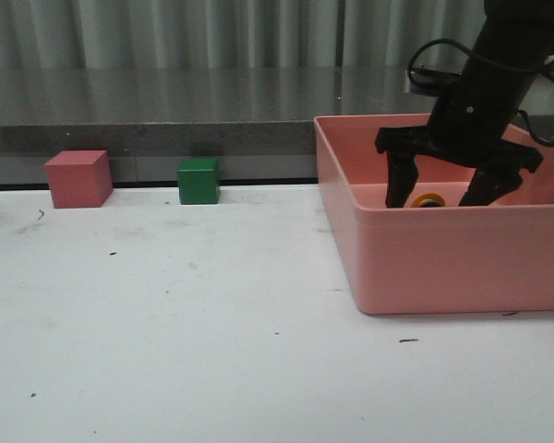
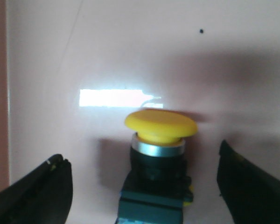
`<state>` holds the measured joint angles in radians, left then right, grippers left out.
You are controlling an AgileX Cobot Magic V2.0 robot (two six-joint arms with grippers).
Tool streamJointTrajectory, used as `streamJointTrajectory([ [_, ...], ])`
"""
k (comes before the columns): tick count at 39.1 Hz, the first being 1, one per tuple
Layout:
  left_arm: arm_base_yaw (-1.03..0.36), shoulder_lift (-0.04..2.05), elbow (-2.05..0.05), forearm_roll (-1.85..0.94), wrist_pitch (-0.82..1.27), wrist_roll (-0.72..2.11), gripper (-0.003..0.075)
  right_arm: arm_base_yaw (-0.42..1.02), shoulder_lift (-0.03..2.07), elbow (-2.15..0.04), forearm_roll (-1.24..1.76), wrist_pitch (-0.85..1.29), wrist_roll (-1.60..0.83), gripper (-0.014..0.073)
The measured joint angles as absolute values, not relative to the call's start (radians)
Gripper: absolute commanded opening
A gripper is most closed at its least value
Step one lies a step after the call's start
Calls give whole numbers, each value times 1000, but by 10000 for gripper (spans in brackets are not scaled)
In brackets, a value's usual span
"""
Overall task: Place and stand button with both arms
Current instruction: 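Lower the right gripper into the pink bin and grasp the yellow-capped button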
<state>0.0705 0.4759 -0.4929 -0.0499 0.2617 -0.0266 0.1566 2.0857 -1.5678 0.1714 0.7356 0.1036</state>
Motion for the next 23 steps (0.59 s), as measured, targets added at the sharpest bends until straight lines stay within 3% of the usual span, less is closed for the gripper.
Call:
streamJointTrajectory([
  [15,71,476,-493,-50,262,-27,692,157,2093,-1578,171,744,104,287],
  [23,71,476,-493,-50,262,-27,692,157,2093,-1578,171,744,104,215],
])
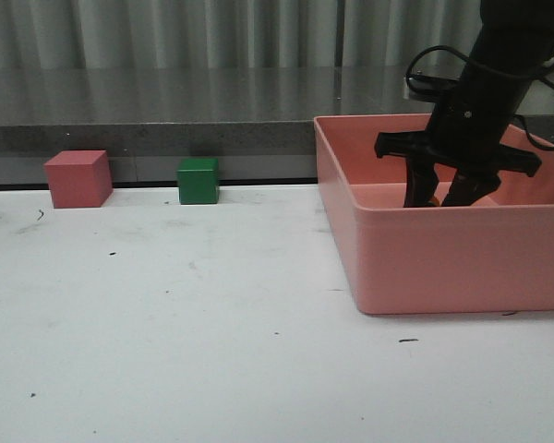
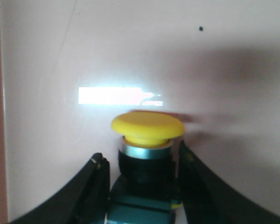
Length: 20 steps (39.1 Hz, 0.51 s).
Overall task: Place and stand button with both arms
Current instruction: 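Lower the right gripper into the pink bin and grasp the yellow-capped button, then lift the button up out of the pink bin with the right gripper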
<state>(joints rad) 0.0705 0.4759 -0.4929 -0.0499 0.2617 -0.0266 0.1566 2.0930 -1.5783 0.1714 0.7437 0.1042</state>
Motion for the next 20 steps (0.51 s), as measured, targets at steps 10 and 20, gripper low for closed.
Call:
streamJointTrajectory([
  [10,71,476,-493,-50,262,-27,692,157,2093,-1578,171,744,104,215],
  [20,71,476,-493,-50,262,-27,692,157,2031,-1583,171,759,104,215],
])
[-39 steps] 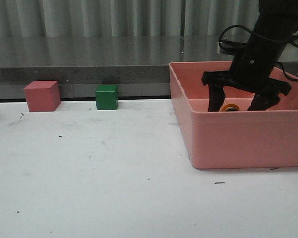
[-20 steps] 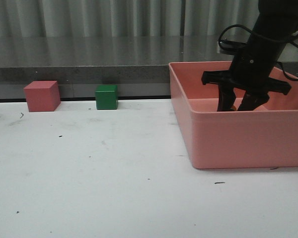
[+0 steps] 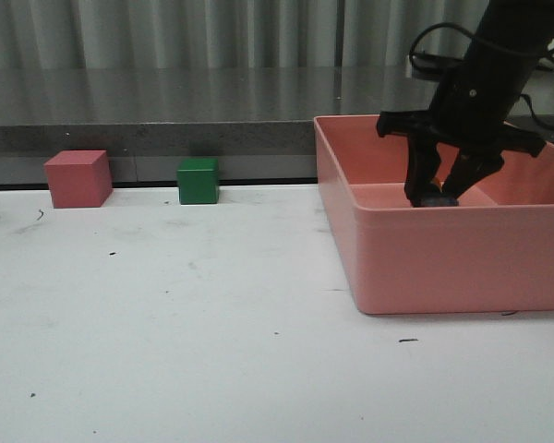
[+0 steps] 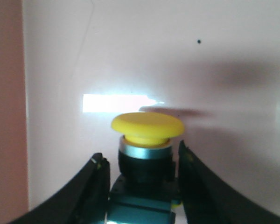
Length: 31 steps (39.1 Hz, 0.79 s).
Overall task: Place and stand button with both arms
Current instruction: 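Lift the button up out of the pink bin with the right gripper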
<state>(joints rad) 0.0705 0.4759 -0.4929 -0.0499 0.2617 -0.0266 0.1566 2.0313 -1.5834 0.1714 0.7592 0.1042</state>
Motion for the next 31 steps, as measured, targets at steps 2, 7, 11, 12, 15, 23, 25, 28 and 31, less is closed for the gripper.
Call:
streamJointTrajectory([
  [2,71,476,-493,-50,262,-27,692,157,2011,-1596,171,770,104,215],
  [7,71,476,-493,-50,262,-27,692,157,1964,-1649,171,817,104,215],
  [11,71,476,-493,-50,262,-27,692,157,1929,-1705,171,866,104,215],
  [12,71,476,-493,-50,262,-27,692,157,1922,-1712,171,873,104,215],
  [15,71,476,-493,-50,262,-27,692,157,1896,-1748,171,907,104,215],
  [23,71,476,-493,-50,262,-27,692,159,1835,-1800,171,964,104,215],
  [25,71,476,-493,-50,262,-27,692,165,1823,-1804,169,969,104,215],
  [28,71,476,-493,-50,262,-27,692,182,1811,-1808,169,974,104,215],
  [31,71,476,-493,-50,262,-27,692,211,1807,-1808,169,978,104,215],
])
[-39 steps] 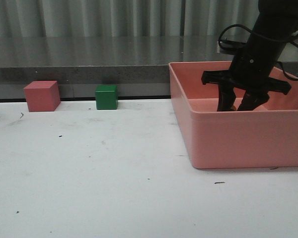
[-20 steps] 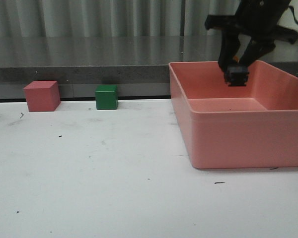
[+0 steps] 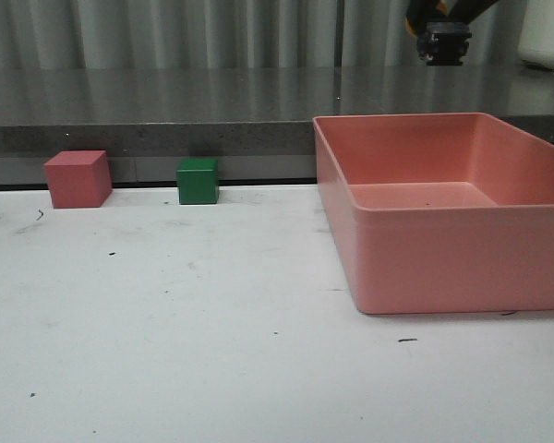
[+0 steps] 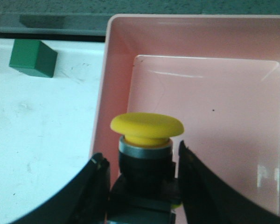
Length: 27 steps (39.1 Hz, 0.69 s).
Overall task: Place and stand button with both arms
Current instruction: 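Lift the button up out of the pink bin with the right gripper, then carry the button toward the red cube and lower it onto the table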
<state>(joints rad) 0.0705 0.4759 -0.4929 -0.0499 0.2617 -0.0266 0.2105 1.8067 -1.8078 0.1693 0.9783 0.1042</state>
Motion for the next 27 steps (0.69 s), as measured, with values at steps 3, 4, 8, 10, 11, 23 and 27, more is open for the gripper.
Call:
streamJointTrajectory([
  [3,71,476,-493,-50,262,-27,692,244,1805,-1808,169,981,104,215],
  [4,71,476,-493,-50,262,-27,692,259,1805,-1808,169,983,104,215],
  [8,71,476,-493,-50,262,-27,692,318,1805,-1808,169,985,104,215],
  [10,71,476,-493,-50,262,-27,692,350,1805,-1808,169,985,104,215],
  [11,71,476,-493,-50,262,-27,692,369,1805,-1808,174,985,104,215],
  [23,71,476,-493,-50,262,-27,692,567,1887,-1809,253,925,104,215],
  [27,71,476,-493,-50,262,-27,692,614,1933,-1809,283,898,104,215],
])
